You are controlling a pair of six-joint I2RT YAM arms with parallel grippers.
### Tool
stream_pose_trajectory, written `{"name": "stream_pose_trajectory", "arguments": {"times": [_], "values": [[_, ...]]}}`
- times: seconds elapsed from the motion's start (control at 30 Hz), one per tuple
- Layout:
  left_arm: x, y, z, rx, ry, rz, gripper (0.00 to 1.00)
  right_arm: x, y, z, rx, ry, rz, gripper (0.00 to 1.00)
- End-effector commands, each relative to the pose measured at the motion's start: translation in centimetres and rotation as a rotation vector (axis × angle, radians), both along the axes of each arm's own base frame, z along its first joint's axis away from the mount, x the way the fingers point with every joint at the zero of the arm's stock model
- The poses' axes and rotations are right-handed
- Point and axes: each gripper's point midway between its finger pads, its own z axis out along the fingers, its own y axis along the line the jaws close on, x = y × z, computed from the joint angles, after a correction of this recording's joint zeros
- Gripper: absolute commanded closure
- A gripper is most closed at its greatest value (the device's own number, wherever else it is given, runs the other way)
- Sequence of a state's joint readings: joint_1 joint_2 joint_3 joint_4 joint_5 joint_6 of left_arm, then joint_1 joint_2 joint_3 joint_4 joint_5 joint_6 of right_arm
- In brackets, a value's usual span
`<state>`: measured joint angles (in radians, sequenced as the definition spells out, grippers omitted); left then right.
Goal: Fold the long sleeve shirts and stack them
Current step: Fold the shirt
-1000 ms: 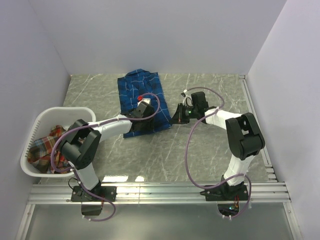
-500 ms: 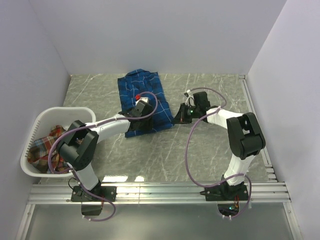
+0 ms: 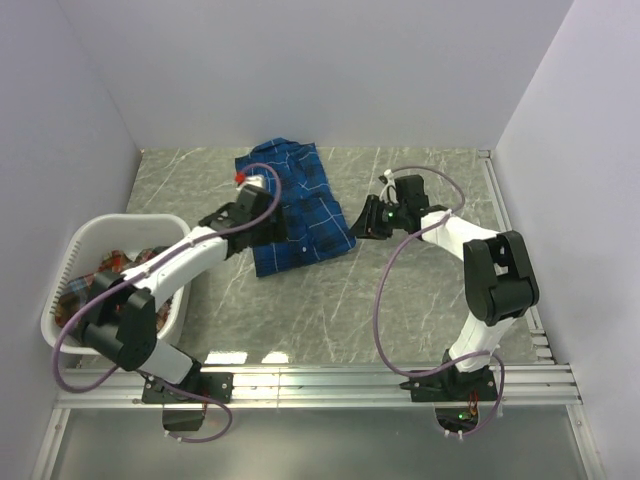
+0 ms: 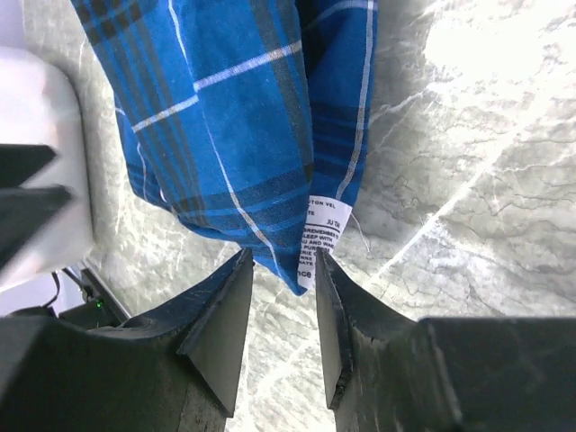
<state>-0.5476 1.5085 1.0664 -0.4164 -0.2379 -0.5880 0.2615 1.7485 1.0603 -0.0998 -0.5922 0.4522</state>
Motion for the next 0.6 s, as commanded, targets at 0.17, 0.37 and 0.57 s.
{"name": "stream_pose_trajectory", "arguments": {"times": [0.17,0.37,0.57], "values": [[3.4,4.9,-0.5,-0.197,0.077,0.241,0.14,5.1,1.9,9.1,0.057,-0.24,-0.04,0.58],[5.0,4.6,-3.8,-0.202,0.137,0.262,0.21,6.2,5.3,8.3,0.15,-0.223,0.03,0.58],[4.0,4.9,-8.0,-0.186,0.238,0.3,0.43,6.0,7.3,3.1,0.159,-0.08,0.085,0.6]]}}
